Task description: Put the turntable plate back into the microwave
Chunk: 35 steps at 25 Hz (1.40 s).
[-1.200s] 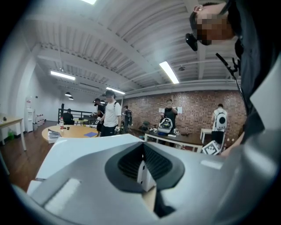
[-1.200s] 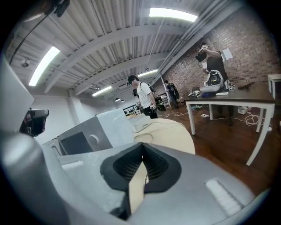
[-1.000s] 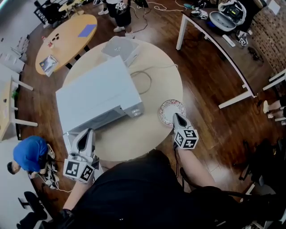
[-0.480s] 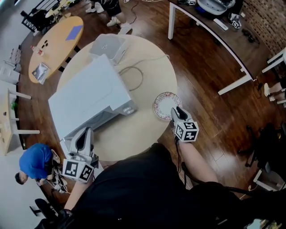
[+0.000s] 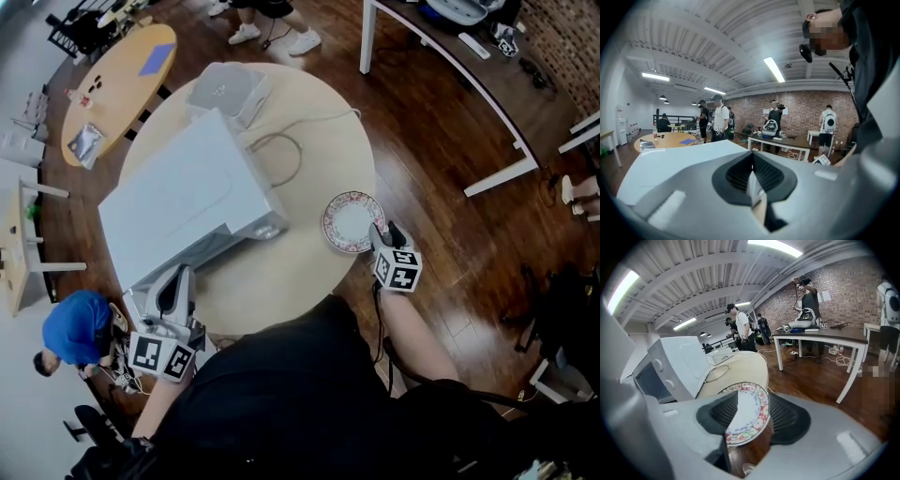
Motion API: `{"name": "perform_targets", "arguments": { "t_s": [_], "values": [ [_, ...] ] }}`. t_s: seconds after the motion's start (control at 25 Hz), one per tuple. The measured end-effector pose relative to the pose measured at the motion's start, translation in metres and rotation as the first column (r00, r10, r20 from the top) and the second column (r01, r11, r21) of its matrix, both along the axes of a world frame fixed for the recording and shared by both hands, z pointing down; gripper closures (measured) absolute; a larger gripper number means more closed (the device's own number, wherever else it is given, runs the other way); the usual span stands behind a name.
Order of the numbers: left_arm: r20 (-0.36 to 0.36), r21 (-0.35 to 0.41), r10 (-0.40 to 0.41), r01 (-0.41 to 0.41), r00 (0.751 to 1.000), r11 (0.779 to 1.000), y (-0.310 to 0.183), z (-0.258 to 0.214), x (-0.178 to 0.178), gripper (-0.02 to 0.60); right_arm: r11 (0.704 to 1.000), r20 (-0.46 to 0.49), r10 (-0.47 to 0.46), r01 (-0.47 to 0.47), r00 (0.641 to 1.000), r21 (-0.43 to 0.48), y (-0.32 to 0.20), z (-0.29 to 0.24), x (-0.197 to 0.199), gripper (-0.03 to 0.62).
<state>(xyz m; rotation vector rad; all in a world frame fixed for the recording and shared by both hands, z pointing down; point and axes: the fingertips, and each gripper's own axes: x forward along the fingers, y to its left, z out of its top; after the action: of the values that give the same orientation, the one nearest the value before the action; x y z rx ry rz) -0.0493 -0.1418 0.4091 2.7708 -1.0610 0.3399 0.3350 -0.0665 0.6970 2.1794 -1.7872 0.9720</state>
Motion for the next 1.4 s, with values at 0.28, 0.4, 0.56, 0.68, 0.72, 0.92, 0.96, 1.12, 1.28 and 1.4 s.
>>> {"name": "perform_targets", "arguments": {
  "t_s": [0.28, 0.4, 0.56, 0.68, 0.72, 0.92, 0.96, 1.12, 1.28, 1.4],
  "values": [
    [0.022, -0.009, -0.011, 0.011, 1.000, 1.000, 0.001, 0.000, 0.006, 0.577, 0.999, 0.029, 0.000, 0.001, 1.000, -0.037, -0.007, 0.019, 0.008, 0.357],
    [0.045, -0.007, -0.016, 0.017, 0.999, 1.000, 0.003, -0.001, 0.007, 0.577, 0.999, 0.070, 0.010, -0.006, 0.998, -0.049, -0.008, 0.030, 0.008, 0.344],
    [0.080, -0.011, -0.019, 0.020, 0.997, 1.000, 0.010, 0.002, 0.010, 0.577, 0.998, 0.126, 0.027, -0.020, 0.992, -0.062, -0.006, 0.042, 0.006, 0.332],
    [0.086, -0.025, -0.028, 0.030, 0.996, 0.999, 0.013, 0.005, 0.011, 0.577, 0.998, 0.150, 0.020, -0.011, 0.988, -0.065, -0.006, 0.049, 0.003, 0.330],
    [0.089, -0.028, -0.030, 0.033, 0.996, 0.999, 0.014, 0.007, 0.011, 0.577, 0.998, 0.160, 0.015, -0.005, 0.987, -0.066, -0.006, 0.051, 0.000, 0.330],
    [0.093, -0.036, -0.037, 0.041, 0.995, 0.999, 0.019, 0.008, 0.015, 0.577, 0.998, 0.209, 0.024, -0.010, 0.978, -0.069, -0.004, 0.061, -0.003, 0.330],
    [0.095, -0.035, -0.038, 0.041, 0.995, 0.999, 0.019, 0.008, 0.016, 0.578, 0.998, 0.218, 0.029, -0.014, 0.975, -0.069, -0.005, 0.062, -0.002, 0.330],
    [0.101, -0.037, -0.050, 0.054, 0.994, 0.998, 0.021, 0.008, 0.015, 0.577, 0.997, 0.238, 0.029, -0.012, 0.971, -0.074, -0.006, 0.067, -0.003, 0.330],
    [0.111, -0.037, -0.069, 0.073, 0.991, 0.997, 0.023, 0.009, 0.011, 0.577, 0.998, 0.252, 0.027, -0.011, 0.967, -0.065, -0.007, 0.070, -0.005, 0.332],
    [0.117, -0.042, -0.085, 0.090, 0.989, 0.995, 0.026, 0.009, 0.008, 0.577, 0.999, 0.255, 0.002, 0.011, 0.967, -0.049, -0.009, 0.068, -0.008, 0.354]
  ]
}}
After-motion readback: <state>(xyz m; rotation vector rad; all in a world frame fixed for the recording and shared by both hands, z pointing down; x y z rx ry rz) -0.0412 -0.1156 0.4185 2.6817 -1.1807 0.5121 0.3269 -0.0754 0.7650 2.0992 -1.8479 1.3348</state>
